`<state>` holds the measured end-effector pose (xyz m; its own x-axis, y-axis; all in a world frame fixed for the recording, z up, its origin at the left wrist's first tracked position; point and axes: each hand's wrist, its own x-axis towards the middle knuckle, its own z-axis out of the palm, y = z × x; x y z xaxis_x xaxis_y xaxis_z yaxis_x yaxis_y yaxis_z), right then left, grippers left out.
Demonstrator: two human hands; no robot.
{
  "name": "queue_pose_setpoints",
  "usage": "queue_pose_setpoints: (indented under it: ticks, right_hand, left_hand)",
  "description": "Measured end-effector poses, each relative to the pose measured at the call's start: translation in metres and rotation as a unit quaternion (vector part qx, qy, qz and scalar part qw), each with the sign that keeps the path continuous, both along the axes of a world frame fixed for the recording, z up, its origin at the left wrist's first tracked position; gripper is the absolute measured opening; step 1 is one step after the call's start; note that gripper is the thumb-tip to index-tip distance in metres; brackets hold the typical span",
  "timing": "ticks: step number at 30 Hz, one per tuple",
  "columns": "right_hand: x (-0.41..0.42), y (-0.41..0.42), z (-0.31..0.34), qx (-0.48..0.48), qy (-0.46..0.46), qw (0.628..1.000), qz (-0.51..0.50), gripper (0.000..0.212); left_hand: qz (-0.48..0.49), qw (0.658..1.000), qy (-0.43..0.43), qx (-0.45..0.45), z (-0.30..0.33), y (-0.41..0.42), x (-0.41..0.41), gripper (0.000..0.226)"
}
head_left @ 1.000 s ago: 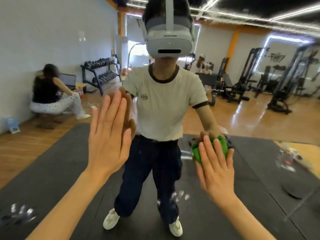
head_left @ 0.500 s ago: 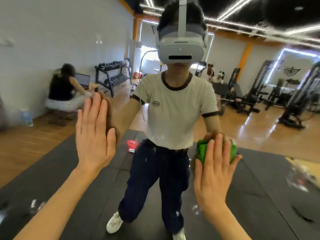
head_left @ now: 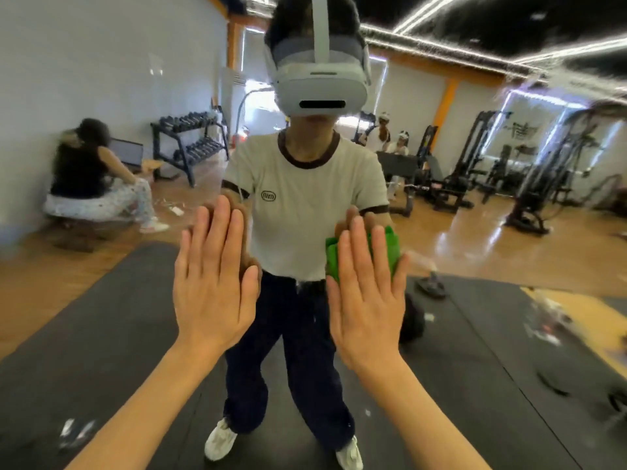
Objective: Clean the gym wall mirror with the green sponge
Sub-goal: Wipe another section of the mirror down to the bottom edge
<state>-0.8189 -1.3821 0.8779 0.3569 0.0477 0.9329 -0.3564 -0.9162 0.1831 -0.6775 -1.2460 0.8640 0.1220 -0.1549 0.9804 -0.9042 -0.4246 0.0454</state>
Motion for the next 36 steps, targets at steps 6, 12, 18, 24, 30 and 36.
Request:
queue_pose_setpoints:
  ticks: [6,12,18,24,30,36]
  right_hand:
    - [-0.026,-0.039,0.026,0.085,-0.122,0.988,-0.04,0.054]
    - [0.033,0.028,0.023,0.089,-0.12,0.989,-0.01,0.054]
    - [-0.005,-0.016,0.014,0.023,-0.084,0.996,-0.005,0.064]
    - [0.031,0.019,0.005,0.144,-0.184,0.972,-0.034,0.056]
    - [0.034,0.012,0.004,-0.074,-0.065,0.995,-0.022,0.063]
    - [0.022,0.018,-0.105,-0.038,-0.011,0.999,-0.034,0.059]
  left_hand:
    - [-0.017,1.0,0.002,0.025,0.0,0.005,0.0,0.073]
    - [-0.019,0.999,0.004,0.03,-0.001,0.006,0.001,0.072]
    - [-0.02,0.999,-0.005,0.049,-0.002,0.01,0.002,0.07]
    - [-0.007,0.999,-0.012,0.04,-0.004,0.007,0.004,0.066]
    - [-0.017,0.999,-0.011,0.042,-0.004,0.01,0.003,0.064]
    - [-0.013,0.999,-0.016,0.037,-0.004,0.008,0.004,0.065]
